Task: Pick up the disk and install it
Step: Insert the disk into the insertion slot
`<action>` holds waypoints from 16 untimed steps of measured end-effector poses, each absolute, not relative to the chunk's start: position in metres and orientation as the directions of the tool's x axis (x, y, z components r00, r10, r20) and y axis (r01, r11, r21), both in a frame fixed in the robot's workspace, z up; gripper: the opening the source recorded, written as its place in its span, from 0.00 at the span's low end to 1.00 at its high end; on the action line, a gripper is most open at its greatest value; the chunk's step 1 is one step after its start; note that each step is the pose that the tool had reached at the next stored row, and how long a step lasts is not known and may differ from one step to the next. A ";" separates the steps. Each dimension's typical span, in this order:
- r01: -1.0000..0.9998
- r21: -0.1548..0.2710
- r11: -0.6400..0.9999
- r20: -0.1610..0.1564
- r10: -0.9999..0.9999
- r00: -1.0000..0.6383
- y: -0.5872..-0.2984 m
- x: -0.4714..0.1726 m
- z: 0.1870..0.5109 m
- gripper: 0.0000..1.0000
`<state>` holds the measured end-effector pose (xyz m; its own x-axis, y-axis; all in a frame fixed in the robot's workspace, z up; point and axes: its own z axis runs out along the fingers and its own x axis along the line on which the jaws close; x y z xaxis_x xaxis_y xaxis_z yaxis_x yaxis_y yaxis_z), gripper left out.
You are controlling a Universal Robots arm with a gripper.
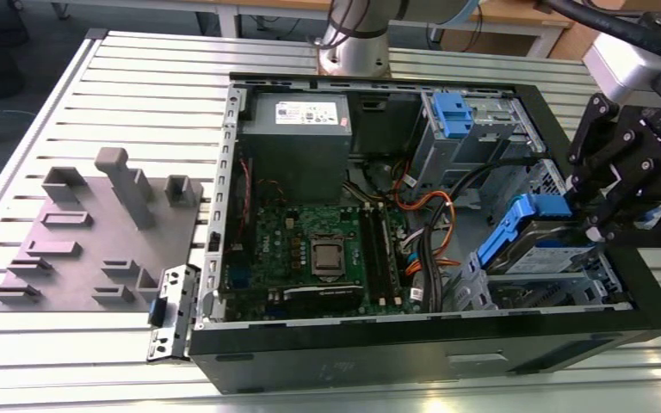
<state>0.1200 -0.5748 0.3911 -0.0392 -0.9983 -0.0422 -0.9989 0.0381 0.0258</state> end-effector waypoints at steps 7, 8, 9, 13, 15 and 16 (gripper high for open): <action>-0.999 0.026 0.038 -0.042 -0.998 -0.039 -0.575 0.120 0.383 0.35; -0.999 0.026 0.038 -0.042 -0.998 -0.039 -0.575 0.120 0.383 0.35; -0.999 0.026 0.038 -0.042 -0.998 -0.039 -0.575 0.120 0.383 0.35; -0.999 0.026 0.038 -0.042 -0.998 -0.039 -0.575 0.120 0.382 0.35; -0.999 0.026 0.038 -0.042 -0.998 -0.039 -0.575 0.120 0.382 0.35; -0.999 0.026 0.038 -0.042 -0.998 -0.039 -0.575 0.120 0.382 0.35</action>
<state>0.1201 -0.5748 0.3821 -0.0391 -0.9983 -0.0424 -0.9989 0.0380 0.0258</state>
